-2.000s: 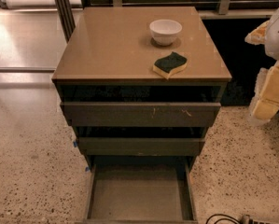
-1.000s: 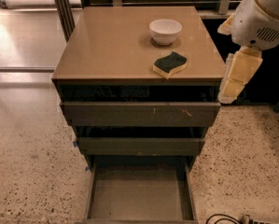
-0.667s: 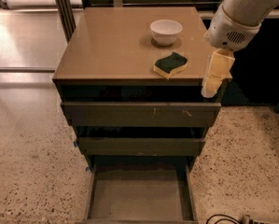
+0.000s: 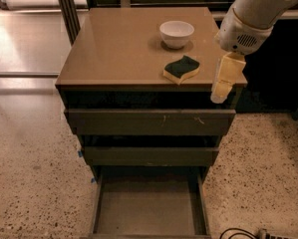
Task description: Place sponge into bottom drawer
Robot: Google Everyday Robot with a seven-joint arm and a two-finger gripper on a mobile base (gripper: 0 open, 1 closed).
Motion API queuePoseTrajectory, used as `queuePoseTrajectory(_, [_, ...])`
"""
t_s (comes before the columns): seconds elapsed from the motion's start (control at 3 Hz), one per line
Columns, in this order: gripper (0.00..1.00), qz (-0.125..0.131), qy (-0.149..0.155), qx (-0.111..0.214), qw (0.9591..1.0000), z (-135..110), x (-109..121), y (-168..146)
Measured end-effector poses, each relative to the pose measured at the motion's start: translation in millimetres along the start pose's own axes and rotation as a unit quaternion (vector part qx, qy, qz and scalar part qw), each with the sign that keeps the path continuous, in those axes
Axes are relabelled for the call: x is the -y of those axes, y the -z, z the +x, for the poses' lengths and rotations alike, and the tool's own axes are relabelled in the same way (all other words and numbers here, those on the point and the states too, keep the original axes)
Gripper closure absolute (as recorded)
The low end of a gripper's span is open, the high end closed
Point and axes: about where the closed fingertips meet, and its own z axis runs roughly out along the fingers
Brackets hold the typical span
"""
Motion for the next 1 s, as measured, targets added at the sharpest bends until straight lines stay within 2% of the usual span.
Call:
queuePoseTrajectory(0.33, [0.0, 0.019, 0.014, 0.004, 0.9997, -10.6, 24.9, -19.1])
queuePoseTrajectory(0.67, [0.0, 0.023, 0.019, 0.023, 0.9993, -18.8, 61.4, -51.2])
queuePoseTrajectory(1.0, [0.0, 0.022, 0.021, 0.024, 0.9993, -20.0, 63.0, -54.6])
